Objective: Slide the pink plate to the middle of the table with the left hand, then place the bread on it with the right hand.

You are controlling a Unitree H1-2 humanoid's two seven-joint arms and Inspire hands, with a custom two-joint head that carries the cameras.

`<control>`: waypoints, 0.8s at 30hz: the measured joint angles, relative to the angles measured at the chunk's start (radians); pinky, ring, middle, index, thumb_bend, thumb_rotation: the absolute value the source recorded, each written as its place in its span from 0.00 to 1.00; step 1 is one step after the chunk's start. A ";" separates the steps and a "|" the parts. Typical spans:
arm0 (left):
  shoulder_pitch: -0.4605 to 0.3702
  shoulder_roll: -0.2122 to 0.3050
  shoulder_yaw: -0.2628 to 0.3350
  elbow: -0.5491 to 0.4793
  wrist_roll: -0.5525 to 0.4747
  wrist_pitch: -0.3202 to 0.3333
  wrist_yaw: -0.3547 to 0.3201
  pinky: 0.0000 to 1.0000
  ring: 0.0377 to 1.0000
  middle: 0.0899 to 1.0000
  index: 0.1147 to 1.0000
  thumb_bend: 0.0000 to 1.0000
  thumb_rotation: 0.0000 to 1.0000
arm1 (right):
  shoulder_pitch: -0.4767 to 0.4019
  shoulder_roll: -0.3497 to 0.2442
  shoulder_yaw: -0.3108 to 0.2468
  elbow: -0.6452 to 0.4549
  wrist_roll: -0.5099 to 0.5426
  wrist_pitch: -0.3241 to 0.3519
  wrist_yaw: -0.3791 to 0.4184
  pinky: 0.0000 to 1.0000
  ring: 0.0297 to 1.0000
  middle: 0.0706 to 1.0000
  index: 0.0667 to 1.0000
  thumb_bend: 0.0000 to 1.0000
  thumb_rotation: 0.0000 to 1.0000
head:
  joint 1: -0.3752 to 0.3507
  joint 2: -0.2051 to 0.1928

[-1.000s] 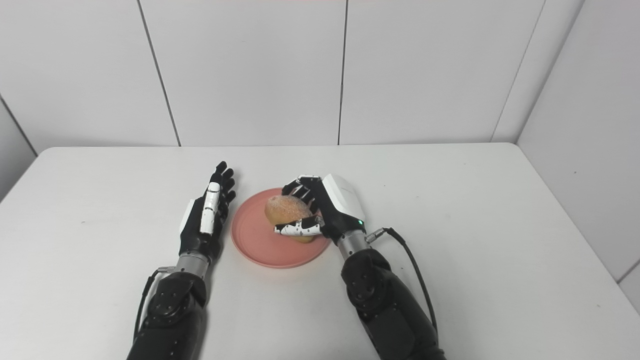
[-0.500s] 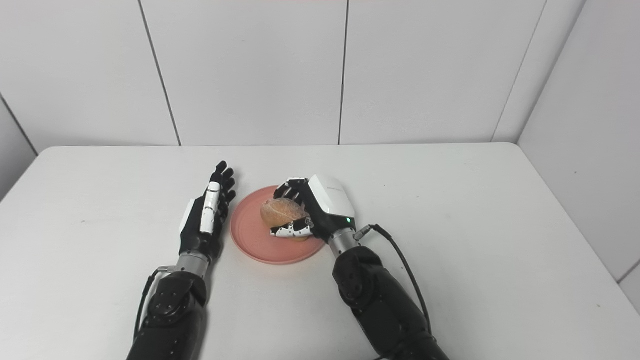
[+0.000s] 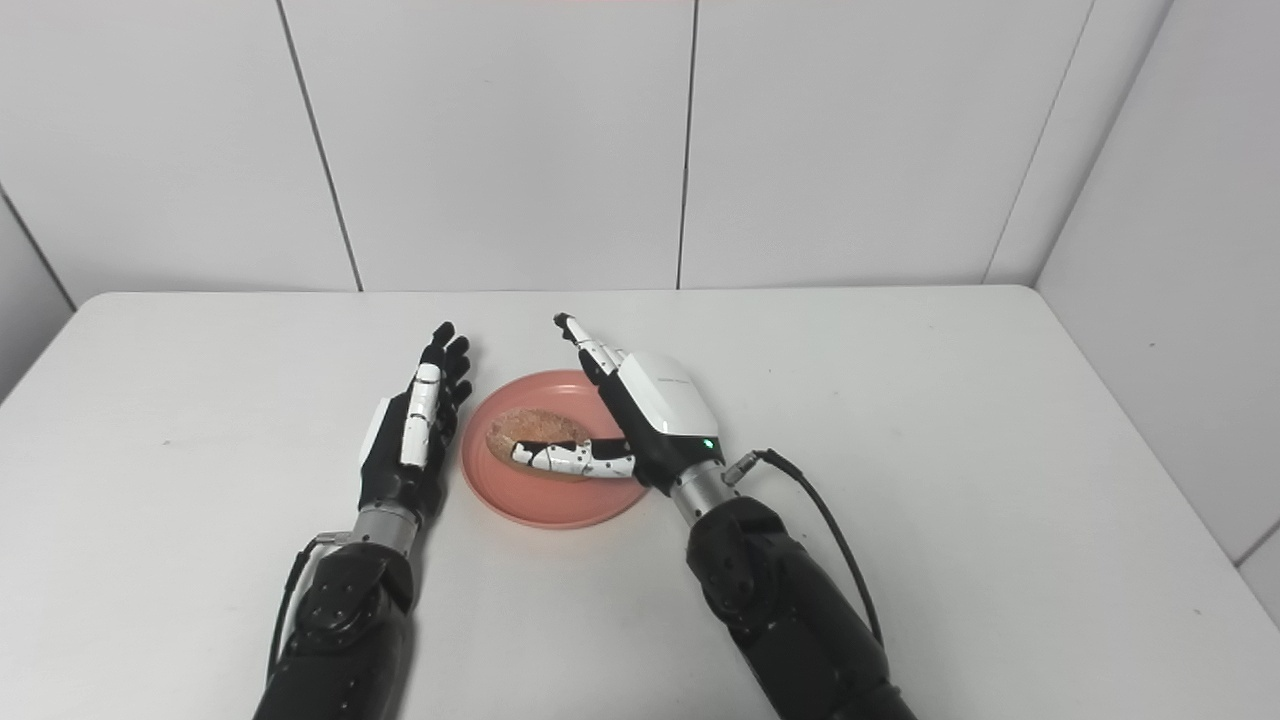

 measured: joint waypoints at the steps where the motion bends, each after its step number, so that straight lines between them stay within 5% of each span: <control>1: 0.001 0.000 0.000 -0.001 0.000 0.002 0.000 1.00 1.00 0.98 0.97 0.54 1.00 | 0.007 -0.002 -0.003 -0.007 0.000 0.000 0.001 0.80 0.90 0.94 1.00 0.70 0.80 | 0.000 0.000; 10: 0.002 0.001 0.006 -0.004 0.000 0.008 0.002 1.00 1.00 0.98 0.96 0.50 1.00 | 0.066 0.008 -0.098 -0.070 0.084 0.001 0.016 0.92 0.98 1.00 1.00 0.60 0.81 | -0.009 0.006; 15: 0.002 0.004 0.006 -0.004 0.002 0.008 0.017 1.00 0.99 0.96 0.95 0.51 1.00 | 0.080 0.040 -0.178 -0.045 0.230 -0.001 0.021 1.00 1.00 1.00 1.00 0.53 0.98 | -0.012 0.008; 24: 0.010 0.013 -0.002 -0.017 0.021 0.006 0.016 1.00 0.99 0.96 0.95 0.48 1.00 | 0.076 0.094 -0.297 0.046 0.482 -0.001 0.070 1.00 1.00 1.00 1.00 0.66 1.00 | -0.023 0.012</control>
